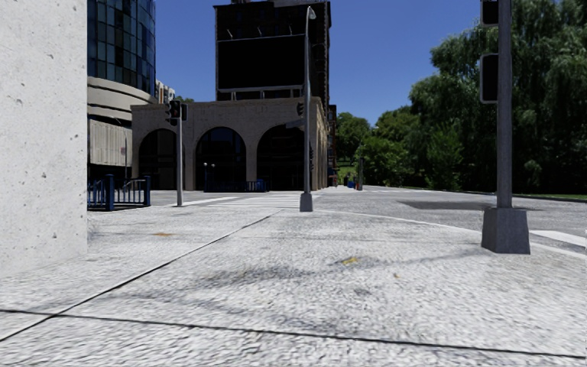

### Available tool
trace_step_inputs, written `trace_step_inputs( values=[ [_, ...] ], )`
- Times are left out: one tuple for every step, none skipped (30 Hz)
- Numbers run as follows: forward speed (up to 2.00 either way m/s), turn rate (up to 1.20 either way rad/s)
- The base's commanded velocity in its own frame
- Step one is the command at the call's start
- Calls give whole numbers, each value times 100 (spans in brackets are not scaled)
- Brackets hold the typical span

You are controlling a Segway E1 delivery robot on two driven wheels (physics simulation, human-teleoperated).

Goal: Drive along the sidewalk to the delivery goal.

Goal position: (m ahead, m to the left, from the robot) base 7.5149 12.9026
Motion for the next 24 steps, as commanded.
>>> trace_step_inputs(
  values=[
    [200,46],
    [200,46],
    [200,46],
    [200,45],
    [200,45],
    [200,42],
    [200,42],
    [200,36],
    [200,0],
    [200,0],
    [200,0],
    [200,0],
    [200,0],
    [200,0],
    [200,0],
    [200,0],
    [200,0],
    [200,0],
    [200,0],
    [200,0],
    [200,11],
    [200,25],
    [200,25],
    [200,33]
  ],
)
